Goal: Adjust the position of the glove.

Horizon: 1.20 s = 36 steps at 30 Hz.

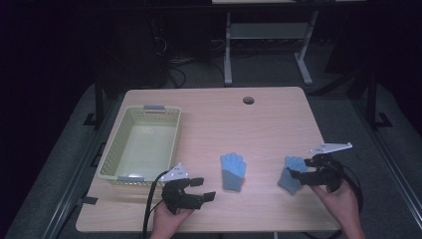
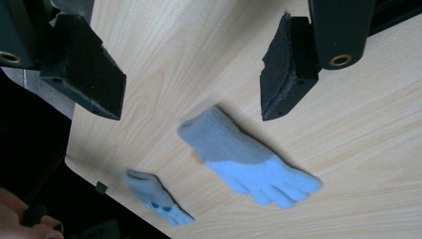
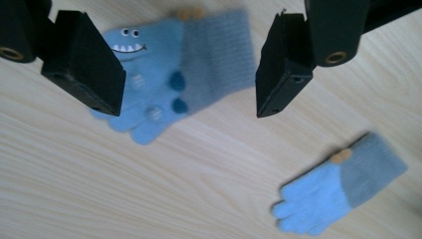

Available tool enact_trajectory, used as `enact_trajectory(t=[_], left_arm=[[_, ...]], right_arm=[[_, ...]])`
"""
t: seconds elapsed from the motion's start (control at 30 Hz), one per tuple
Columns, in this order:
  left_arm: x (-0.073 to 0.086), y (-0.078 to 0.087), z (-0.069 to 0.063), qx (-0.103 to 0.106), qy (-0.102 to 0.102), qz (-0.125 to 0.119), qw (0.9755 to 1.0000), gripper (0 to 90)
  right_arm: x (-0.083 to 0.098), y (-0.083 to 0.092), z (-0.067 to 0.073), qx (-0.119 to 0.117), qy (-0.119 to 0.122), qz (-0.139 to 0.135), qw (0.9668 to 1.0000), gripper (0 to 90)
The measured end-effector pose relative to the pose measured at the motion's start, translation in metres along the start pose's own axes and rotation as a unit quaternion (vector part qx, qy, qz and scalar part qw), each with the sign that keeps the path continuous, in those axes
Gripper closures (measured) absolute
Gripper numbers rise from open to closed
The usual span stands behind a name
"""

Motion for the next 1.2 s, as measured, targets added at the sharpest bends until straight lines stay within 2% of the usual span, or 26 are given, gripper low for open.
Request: enact_trajectory(t=[0.23, 0.43, 0.53, 0.77, 1.0, 1.1, 1.2], left_arm=[[-0.001, 0.001, -0.001, 0.002, 0.001, -0.005, 1.0, 26.0], [-0.001, 0.003, 0.0, 0.004, 0.007, -0.008, 0.9999, 26.1], [-0.001, 0.002, -0.002, 0.004, 0.004, -0.008, 0.9999, 26.1], [-0.001, 0.0, -0.004, 0.009, 0.002, -0.004, 1.0, 26.2], [0.001, -0.002, -0.003, 0.009, 0.008, 0.0, 0.9999, 26.3], [0.001, -0.002, -0.004, 0.011, 0.005, -0.001, 0.9999, 26.3], [0.001, -0.002, -0.004, 0.012, 0.006, -0.001, 0.9999, 26.3]], right_arm=[[-0.017, -0.015, -0.005, 0.006, -0.009, 0.049, 0.9987, 29.4], [-0.015, -0.032, 0.0, 0.028, 0.003, 0.084, 0.9961, 34.8], [-0.01, -0.034, 0.0, 0.034, -0.001, 0.085, 0.9958, 37.6], [0.002, -0.035, -0.009, 0.037, -0.027, 0.086, 0.9953, 46.2], [0.006, -0.041, -0.014, 0.054, -0.029, 0.095, 0.9936, 55.9], [0.011, -0.048, -0.014, 0.065, -0.024, 0.116, 0.9908, 58.5], [0.012, -0.05, -0.014, 0.069, -0.025, 0.112, 0.991, 59.3]])
Point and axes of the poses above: each handheld gripper's, and its own axes: y roughly backward along the jaws, x roughly out of its underside, z roughly to its left, the point moved 5 cm from there along -y, roughly forward along the jaws, and after that the axes turned 11 degrees about -y, right-handed, at the moved point
